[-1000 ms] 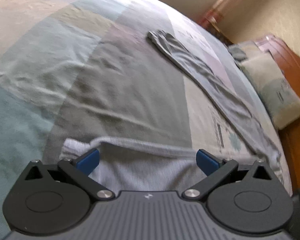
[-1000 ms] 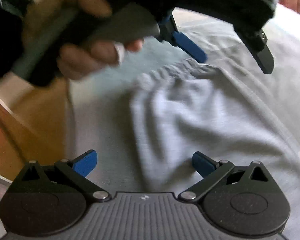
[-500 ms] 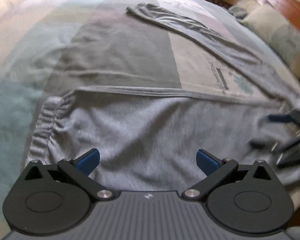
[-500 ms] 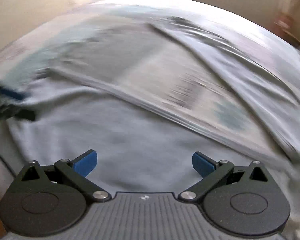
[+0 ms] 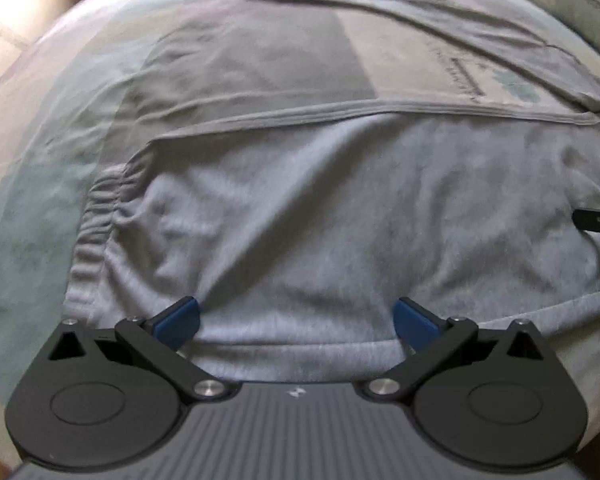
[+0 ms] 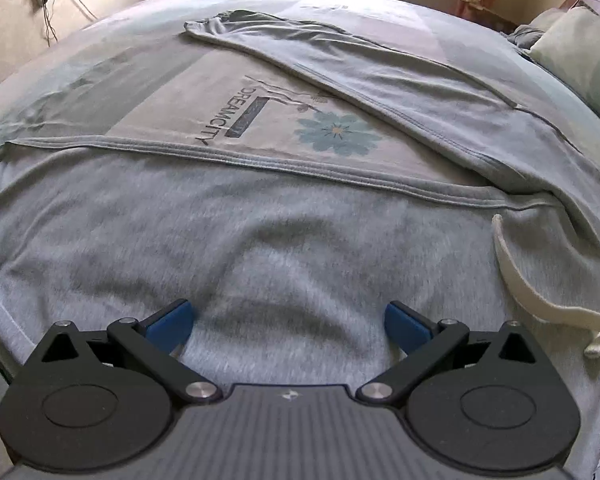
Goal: Fold clothes
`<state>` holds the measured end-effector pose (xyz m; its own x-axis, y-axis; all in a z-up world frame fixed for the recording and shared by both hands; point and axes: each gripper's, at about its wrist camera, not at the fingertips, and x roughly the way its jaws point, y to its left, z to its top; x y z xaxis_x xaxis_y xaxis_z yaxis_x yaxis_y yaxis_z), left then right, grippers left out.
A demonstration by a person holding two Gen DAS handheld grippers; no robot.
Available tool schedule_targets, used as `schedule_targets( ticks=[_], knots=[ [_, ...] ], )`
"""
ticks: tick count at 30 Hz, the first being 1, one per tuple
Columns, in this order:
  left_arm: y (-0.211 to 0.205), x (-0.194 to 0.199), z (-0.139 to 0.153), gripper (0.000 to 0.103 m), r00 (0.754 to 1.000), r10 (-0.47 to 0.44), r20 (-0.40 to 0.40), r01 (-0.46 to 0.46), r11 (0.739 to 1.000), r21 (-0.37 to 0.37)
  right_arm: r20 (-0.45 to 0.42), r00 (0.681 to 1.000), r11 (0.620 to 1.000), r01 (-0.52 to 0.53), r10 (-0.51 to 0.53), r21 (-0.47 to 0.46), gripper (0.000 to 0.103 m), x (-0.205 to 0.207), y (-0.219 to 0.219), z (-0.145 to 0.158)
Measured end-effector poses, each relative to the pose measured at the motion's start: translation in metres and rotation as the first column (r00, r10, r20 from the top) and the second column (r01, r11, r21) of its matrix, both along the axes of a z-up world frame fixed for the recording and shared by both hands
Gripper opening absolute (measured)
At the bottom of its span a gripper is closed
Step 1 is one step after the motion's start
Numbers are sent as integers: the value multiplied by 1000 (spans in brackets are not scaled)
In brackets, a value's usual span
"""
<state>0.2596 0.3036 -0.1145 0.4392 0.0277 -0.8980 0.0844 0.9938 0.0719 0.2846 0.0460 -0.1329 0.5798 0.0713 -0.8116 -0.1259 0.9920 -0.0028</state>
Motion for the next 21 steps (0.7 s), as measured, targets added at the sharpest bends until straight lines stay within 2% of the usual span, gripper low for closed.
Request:
schedule_targets(
  ticks=[3,5,8,10,12,13,15,17,19,21],
  knots=[
    [-12,7,12,102,999,-9,44,7,998,57,-7,999,999,-43,43,-4,103,4,-1,1],
    [-21,15,14,102,997,-27,66,24,998,56,-24,995,996,-94,94,0,103,8,-4,4],
    [-31,27,2,102,999,-26,40,24,999,46,-49,984,986,-168,168,15,103,10,-11,6],
    [-33,31,-5,103,999,12,36,-13,999,32,-66,974,976,-217,218,26,103,11,-16,9],
    [-36,33,-1,102,998,47,51,-49,998,34,-86,972,975,-214,218,56,103,11,-26,14],
    [-40,32,3,102,997,43,69,-46,998,48,-93,977,981,-185,191,62,103,10,-35,18],
    [-50,29,9,102,994,18,105,-25,997,70,-85,994,996,-64,69,59,103,0,-63,28],
    [-58,27,9,102,995,3,95,-9,998,69,-64,994,995,87,-84,51,103,-14,-99,37],
    [-63,23,5,102,997,-11,78,6,998,63,-28,971,971,239,-238,14,103,-26,-141,44],
    [-66,19,0,102,998,-8,58,4,998,62,-16,930,930,367,-367,-25,103,-32,-181,43]
  ],
)
